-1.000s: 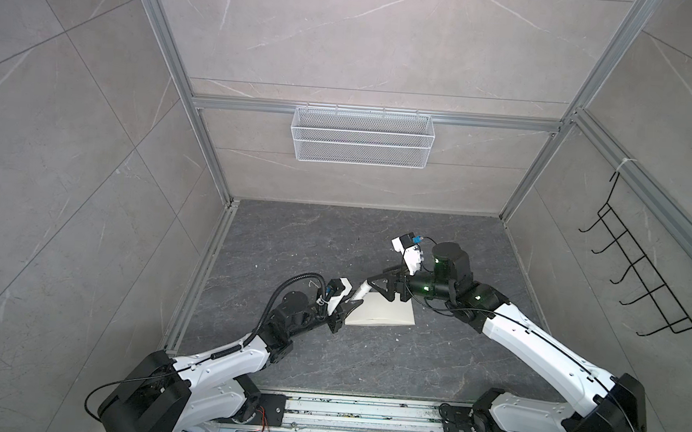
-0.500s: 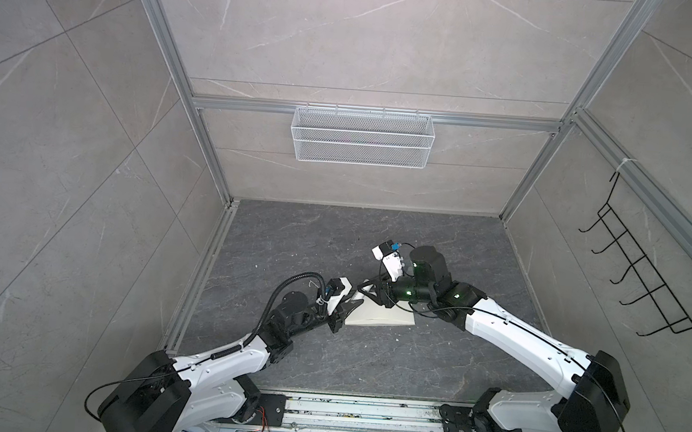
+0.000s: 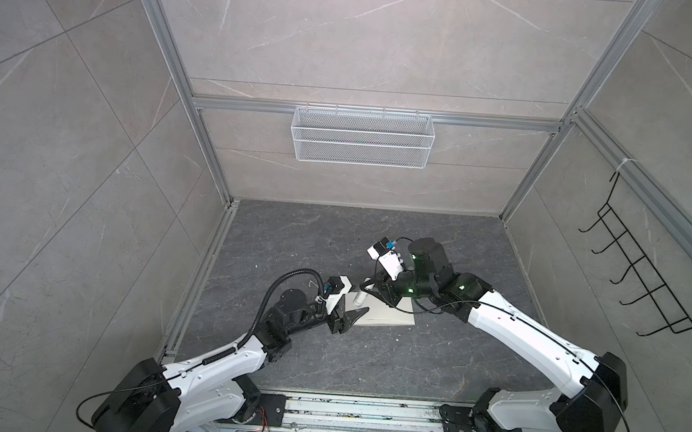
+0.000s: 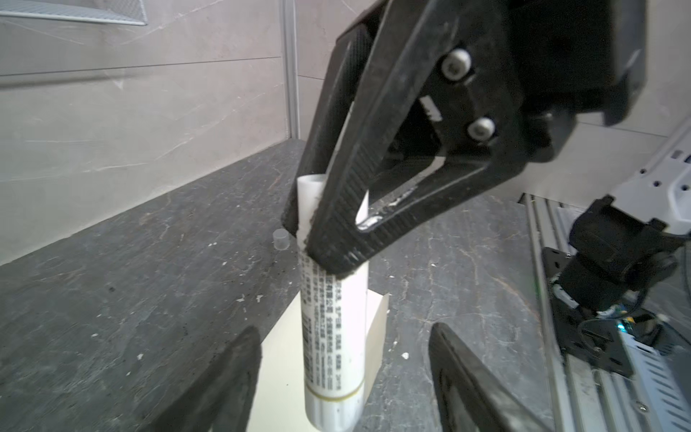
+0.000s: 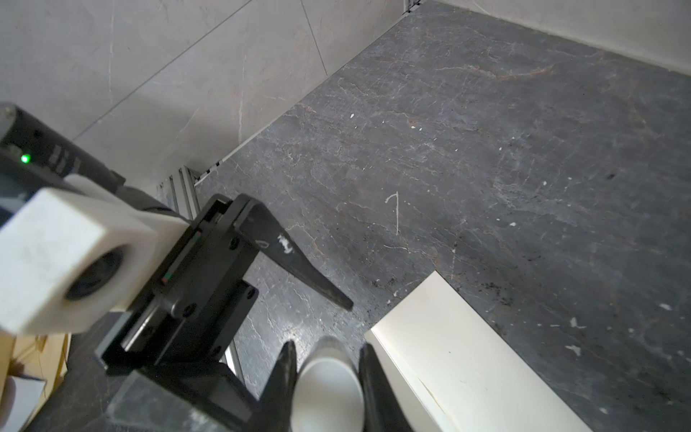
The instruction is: Place the letter into the envelope and seal it
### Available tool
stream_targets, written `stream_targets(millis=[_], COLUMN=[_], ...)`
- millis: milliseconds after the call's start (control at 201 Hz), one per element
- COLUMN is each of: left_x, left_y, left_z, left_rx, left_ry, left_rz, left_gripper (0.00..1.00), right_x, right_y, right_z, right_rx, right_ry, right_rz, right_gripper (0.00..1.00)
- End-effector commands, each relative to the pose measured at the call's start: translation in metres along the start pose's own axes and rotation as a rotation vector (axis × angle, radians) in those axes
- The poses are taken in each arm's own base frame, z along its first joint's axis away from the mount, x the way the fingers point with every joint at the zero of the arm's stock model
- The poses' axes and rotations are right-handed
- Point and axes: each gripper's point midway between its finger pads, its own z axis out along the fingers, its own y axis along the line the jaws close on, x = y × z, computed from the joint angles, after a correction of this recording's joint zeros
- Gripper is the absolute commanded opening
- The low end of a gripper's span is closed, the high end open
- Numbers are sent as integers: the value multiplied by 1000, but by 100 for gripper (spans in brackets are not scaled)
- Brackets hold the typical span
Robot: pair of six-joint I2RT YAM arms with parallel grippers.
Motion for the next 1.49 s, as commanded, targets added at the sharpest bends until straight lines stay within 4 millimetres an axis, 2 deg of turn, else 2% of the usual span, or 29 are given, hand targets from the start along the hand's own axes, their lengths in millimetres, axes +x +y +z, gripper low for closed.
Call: stream_targets(millis=[0,289,493,896,1489], left_x=[-23,-27,-27,-19,-21], left_y=[-21,-31,-36,-32,-27], left_z=[-7,-10,-3,6,13], left_rx=[154,319,389,402,396], left_ry=[-26,-1,24,63,60], left_rz=[2,-83,-117,-160,-181], left_gripper=[78,78,71,59,43], right_x=[13,17,16,9,8], right_y=[14,27,32,38,41], right_z=[-12,-19,-18,-16,-9], right_rx=[-46,-88,-97,-115,-136], right_ry=[85,98,94,78,91], right_rz=[-139,-167,-180,-193,-188], right_gripper=[0,0,0,0,0])
